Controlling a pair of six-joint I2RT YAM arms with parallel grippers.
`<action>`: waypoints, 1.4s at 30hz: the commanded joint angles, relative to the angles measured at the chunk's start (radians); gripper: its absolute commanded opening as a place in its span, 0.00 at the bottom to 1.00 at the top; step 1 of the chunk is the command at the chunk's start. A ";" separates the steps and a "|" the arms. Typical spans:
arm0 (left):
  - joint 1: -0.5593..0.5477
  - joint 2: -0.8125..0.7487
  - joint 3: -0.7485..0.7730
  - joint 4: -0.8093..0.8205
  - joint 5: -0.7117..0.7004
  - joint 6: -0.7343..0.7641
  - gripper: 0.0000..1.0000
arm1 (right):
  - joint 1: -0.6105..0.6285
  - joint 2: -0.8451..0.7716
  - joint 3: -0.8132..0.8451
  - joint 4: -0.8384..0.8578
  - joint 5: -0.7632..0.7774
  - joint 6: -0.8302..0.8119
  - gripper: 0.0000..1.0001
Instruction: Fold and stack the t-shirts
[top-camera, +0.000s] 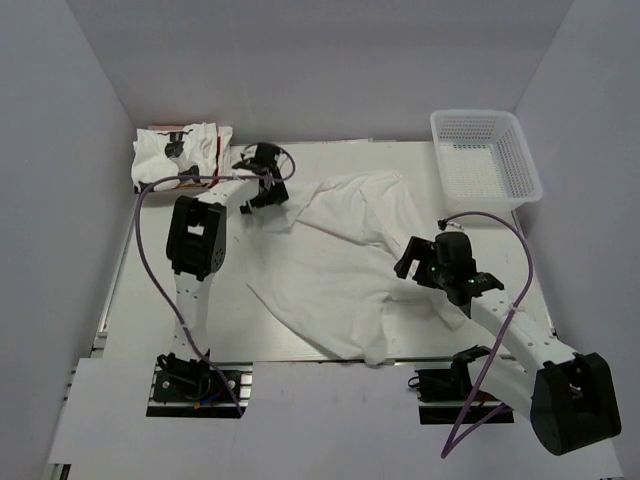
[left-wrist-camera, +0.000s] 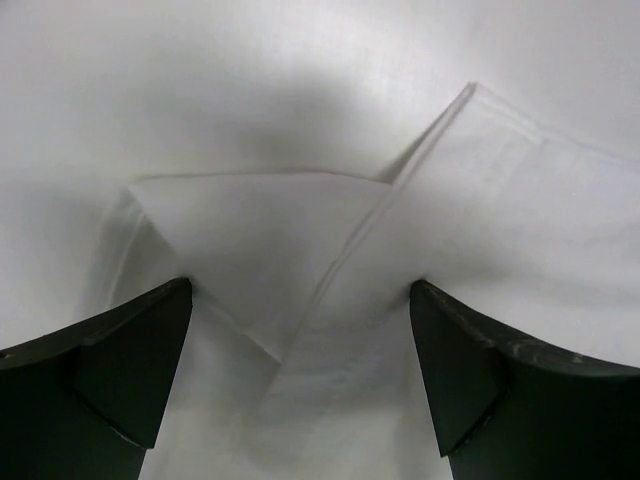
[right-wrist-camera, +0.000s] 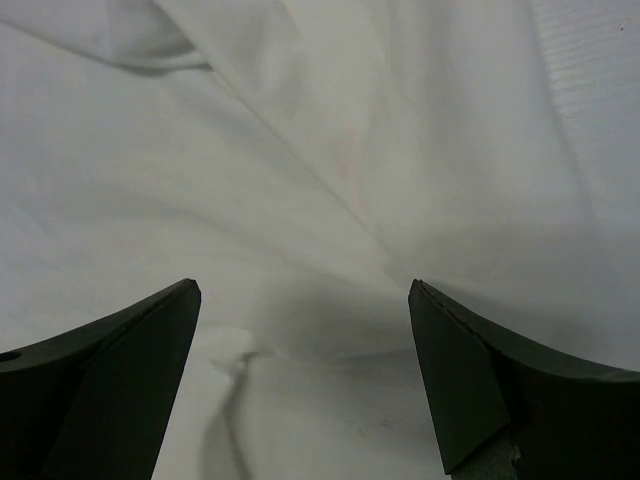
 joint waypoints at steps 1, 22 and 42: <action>0.074 0.139 0.245 0.009 0.025 0.144 1.00 | -0.001 0.010 0.051 0.004 0.006 -0.025 0.90; 0.023 -1.061 -0.959 0.250 0.703 -0.092 1.00 | 0.292 0.013 0.142 -0.286 -0.016 -0.167 0.90; -0.239 -1.100 -1.246 0.221 0.625 -0.116 0.89 | 0.333 0.283 0.107 -0.296 0.139 0.026 0.55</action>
